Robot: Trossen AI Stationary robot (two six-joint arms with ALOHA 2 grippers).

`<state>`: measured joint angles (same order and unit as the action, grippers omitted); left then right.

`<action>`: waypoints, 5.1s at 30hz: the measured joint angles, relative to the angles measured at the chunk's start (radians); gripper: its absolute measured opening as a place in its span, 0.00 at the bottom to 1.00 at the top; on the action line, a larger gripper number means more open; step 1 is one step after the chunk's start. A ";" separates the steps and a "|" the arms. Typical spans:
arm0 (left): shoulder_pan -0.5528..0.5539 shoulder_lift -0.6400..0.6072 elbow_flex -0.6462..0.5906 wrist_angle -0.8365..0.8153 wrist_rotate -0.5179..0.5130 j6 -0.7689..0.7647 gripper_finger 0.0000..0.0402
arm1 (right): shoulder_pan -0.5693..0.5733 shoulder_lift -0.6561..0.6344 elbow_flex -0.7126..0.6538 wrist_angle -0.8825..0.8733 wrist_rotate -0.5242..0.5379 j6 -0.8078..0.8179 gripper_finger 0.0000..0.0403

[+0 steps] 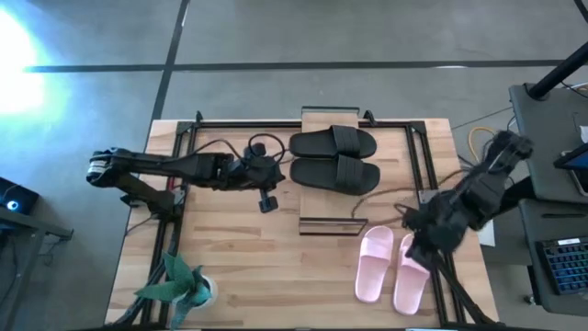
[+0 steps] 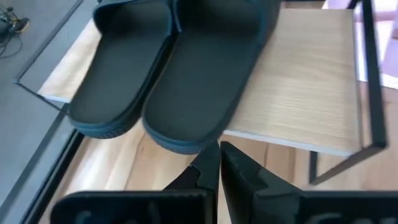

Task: Pick and place slides into the shelf
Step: Put the left pink slide under the shelf

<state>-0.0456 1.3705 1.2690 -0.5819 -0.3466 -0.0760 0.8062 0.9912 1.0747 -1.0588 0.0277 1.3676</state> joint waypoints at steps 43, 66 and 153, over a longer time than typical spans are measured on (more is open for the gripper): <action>-0.205 -0.017 -0.029 -0.253 -0.025 -0.285 0.00 | 0.102 0.642 0.158 0.049 0.410 0.087 0.02; -0.219 -0.020 -0.041 -0.303 -0.079 -0.276 0.00 | 0.071 0.648 0.094 0.039 0.315 0.076 0.29; -0.242 -0.064 -0.180 -0.170 -0.107 -0.300 0.00 | 0.054 0.535 0.202 0.050 0.539 0.181 0.03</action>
<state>-0.2879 1.3067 1.0885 -0.7517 -0.4540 -0.3759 0.8598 1.5264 1.2769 -1.0093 0.5668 1.5482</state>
